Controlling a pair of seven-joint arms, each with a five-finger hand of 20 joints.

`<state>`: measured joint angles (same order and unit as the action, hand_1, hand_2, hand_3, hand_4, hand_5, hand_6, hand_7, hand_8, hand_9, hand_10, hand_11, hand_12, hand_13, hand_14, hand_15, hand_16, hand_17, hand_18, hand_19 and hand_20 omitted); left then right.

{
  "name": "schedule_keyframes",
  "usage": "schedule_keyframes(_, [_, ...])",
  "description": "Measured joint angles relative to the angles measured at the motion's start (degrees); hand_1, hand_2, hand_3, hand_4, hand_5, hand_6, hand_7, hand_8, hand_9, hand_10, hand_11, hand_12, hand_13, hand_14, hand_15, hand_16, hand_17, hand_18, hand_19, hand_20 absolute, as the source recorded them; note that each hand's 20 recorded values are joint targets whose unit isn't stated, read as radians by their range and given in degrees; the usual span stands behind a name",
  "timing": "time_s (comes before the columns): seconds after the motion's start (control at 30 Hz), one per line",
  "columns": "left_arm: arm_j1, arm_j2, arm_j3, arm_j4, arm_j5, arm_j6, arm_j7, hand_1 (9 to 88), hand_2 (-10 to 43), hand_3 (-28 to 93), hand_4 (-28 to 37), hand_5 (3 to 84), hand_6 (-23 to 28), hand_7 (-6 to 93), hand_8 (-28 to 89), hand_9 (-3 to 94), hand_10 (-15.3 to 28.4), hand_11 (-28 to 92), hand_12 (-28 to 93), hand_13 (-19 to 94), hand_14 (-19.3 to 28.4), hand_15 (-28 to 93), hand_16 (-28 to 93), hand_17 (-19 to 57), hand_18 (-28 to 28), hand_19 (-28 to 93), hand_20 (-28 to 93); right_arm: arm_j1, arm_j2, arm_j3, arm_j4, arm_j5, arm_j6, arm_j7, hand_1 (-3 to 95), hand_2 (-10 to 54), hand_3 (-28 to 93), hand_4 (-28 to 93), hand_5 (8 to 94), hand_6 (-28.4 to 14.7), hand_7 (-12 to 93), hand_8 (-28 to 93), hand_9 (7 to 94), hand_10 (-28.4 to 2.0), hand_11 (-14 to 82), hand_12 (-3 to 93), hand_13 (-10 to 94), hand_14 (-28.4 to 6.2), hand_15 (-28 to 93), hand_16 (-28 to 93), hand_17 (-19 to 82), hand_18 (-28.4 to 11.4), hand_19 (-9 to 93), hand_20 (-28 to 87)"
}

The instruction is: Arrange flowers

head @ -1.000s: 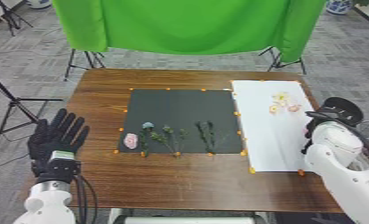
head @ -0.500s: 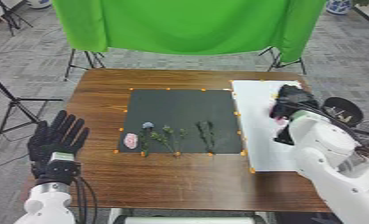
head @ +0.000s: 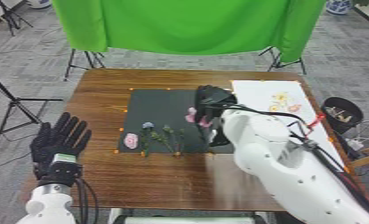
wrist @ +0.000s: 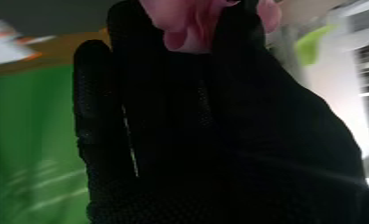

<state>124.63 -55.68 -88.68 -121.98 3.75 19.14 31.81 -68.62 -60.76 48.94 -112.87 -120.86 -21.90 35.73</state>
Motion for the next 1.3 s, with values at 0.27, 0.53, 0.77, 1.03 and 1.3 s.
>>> schedule_keyframes(0.27, [-1.27, 0.17, 1.80, 0.61, 0.39, 0.30, -1.40, 25.8, 16.6, 73, -28.3, 42.3, 10.4, 16.4, -9, 34.7, 16.0, 28, 12, 26, 17.3, 44, -8, -6.1, 14.6, 37, 9, 3.46, -7.79, -5.67, 8.11, -0.84, -1.42, -0.37, 59.7, -9.1, 69, -28, 74.7, -1.6, 18, 1, 83.5, -12.1, 7.6, 30.5, 72, -8.5, 23, 35, 33, -20.4, 73, 21])
schedule_keyframes(0.53, [-2.79, 0.22, 2.91, 1.12, 0.61, 0.68, -2.22, 25.8, 16.6, 73, -28.3, 42.3, 10.4, 16.3, -9, 34.7, 16.1, 28, 12, 26, 17.3, 45, -8, -6.1, 14.6, 37, 9, 4.62, -12.04, -7.36, 10.06, -2.41, -3.34, -1.15, 58.7, -9.3, 69, -28, 73.7, -1.9, 17, 1, 82.6, -12.1, 8.2, 29.7, 71, -8.9, 23, 33, 33, -20.5, 73, 21])
schedule_keyframes(0.77, [-3.46, 0.51, 3.49, 1.25, 0.68, 1.04, -2.80, 25.8, 16.7, 73, -28.3, 42.2, 10.4, 16.3, -9, 34.7, 16.1, 28, 12, 26, 17.3, 45, -8, -6.2, 14.7, 37, 9, 5.60, -13.79, -9.83, 11.24, -4.11, -3.54, -2.24, 56.9, -9.5, 70, -28, 71.2, -2.1, 18, -1, 79.0, -12.3, 9.9, 26.4, 69, -9.9, 25, 30, 31, -20.9, 72, 21])
schedule_keyframes(1.03, [-4.04, 0.66, 3.94, 1.38, 0.86, 1.69, -3.05, 25.8, 17.4, 73, -28.3, 42.8, 10.5, 16.5, -9, 35.2, 16.0, 29, 12, 26, 17.2, 45, -9, -6.1, 14.7, 38, 9, 6.33, -13.79, -12.52, 13.62, -8.39, -2.04, -2.75, 47.0, -9.5, 77, -28, 64.2, -3.1, 16, -12, 71.6, -15.3, 17.6, 16.6, 67, -11.8, 32, 20, 29, -22.0, 74, 25])
schedule_keyframes(1.3, [-4.05, 0.66, 3.88, 1.34, 0.89, 2.63, -3.22, 25.9, 17.1, 73, -28.3, 42.8, 10.5, 16.7, -9, 35.1, 16.1, 29, 12, 26, 17.3, 45, -9, -6.3, 14.7, 38, 9, 5.96, -13.45, -12.48, 13.48, -8.99, -0.46, -2.89, 45.5, -9.5, 78, -28, 62.0, -3.6, 15, -12, 67.2, -16.0, 15.3, 15.6, 65, -12.3, 34, 19, 29, -22.4, 75, 25])
